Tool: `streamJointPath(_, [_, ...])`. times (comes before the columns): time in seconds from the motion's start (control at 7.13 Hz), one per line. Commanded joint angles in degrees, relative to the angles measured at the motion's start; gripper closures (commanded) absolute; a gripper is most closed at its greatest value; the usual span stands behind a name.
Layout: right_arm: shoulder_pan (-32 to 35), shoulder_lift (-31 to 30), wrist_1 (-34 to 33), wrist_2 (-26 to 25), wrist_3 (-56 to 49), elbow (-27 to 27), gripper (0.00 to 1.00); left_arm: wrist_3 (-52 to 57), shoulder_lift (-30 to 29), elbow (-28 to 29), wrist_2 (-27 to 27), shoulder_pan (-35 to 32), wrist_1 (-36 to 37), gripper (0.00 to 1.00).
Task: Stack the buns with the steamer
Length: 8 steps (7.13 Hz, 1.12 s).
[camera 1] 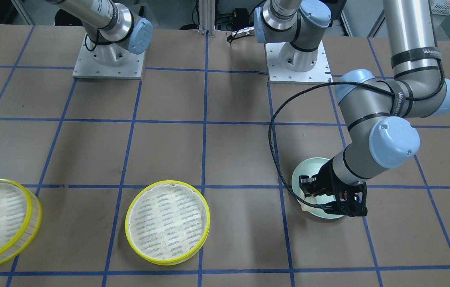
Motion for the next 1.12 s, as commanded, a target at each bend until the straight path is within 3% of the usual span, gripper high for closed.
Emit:
streamJointPath(0.0, [-0.82, 0.99, -0.20, 0.03, -0.79, 0.16, 0.26, -15.28, 1.16, 3.85, -7.06, -6.66, 3.74, 1.00])
streamJointPath(0.28, [-1.08, 1.08, -0.55, -0.24, -0.87, 0.33, 0.52, -25.13, -0.41, 3.33, -12.70, -10.45, 12.52, 1.00])
streamJointPath(0.42, [-1.17, 1.16, -0.99, -0.24, -0.87, 0.51, 0.57, -27.00, -1.99, 3.16, -16.12, -12.03, 15.26, 1.00])
streamJointPath(0.7, [-1.17, 1.52, -2.39, -0.32, -0.87, 0.60, 0.97, -31.57, -7.07, 3.07, -19.13, -14.41, 22.99, 1.00])
streamJointPath(0.98, [-1.17, 0.99, -2.40, -0.33, -0.26, 0.60, 1.00, -32.72, -11.12, 3.07, -19.06, -17.49, 23.55, 1.00])
